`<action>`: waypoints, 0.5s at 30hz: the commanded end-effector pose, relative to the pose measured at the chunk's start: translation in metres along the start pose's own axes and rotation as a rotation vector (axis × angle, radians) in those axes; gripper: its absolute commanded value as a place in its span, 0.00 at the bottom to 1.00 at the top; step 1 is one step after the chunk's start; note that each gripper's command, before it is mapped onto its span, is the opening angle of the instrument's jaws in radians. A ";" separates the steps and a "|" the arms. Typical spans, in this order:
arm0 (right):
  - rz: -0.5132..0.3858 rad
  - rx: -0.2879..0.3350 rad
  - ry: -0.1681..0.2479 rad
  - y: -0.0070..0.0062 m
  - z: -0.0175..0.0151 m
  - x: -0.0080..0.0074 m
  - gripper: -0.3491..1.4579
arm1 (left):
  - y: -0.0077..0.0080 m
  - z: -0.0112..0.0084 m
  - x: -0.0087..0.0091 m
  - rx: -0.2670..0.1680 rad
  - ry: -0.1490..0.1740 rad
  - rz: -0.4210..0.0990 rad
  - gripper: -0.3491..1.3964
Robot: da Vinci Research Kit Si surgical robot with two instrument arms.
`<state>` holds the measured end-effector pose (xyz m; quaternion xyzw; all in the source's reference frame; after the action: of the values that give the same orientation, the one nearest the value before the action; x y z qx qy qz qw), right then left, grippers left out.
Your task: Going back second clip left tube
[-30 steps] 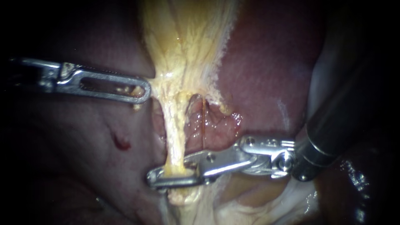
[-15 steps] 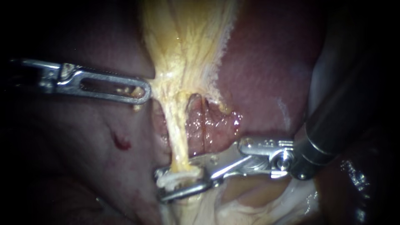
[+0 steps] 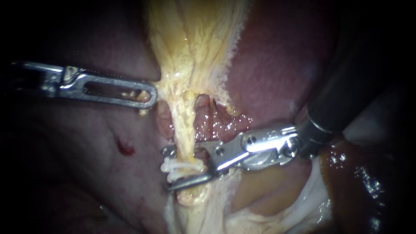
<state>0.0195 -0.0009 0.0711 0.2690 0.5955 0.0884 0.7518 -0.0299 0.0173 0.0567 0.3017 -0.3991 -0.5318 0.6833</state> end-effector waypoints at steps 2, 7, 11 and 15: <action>-0.007 -0.002 -0.006 0.0000 -0.0007 -0.0001 0.47 | 0.0000 -0.0001 0.0000 0.000 0.000 0.000 0.00; -0.034 0.002 -0.004 -0.0008 -0.0028 0.0002 0.47 | 0.0000 -0.0001 0.0000 0.000 0.000 0.000 0.00; -0.068 -0.005 -0.001 -0.0016 -0.0060 0.0010 0.47 | 0.0000 -0.0002 0.0000 0.001 0.001 0.000 0.00; -0.095 -0.029 -0.002 -0.0020 -0.0099 0.0022 0.47 | 0.0000 -0.0002 0.0000 0.001 0.001 0.000 0.00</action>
<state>0.0097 0.0016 0.0665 0.2259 0.6056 0.0601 0.7607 -0.0298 0.0173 0.0566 0.3017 -0.3989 -0.5317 0.6835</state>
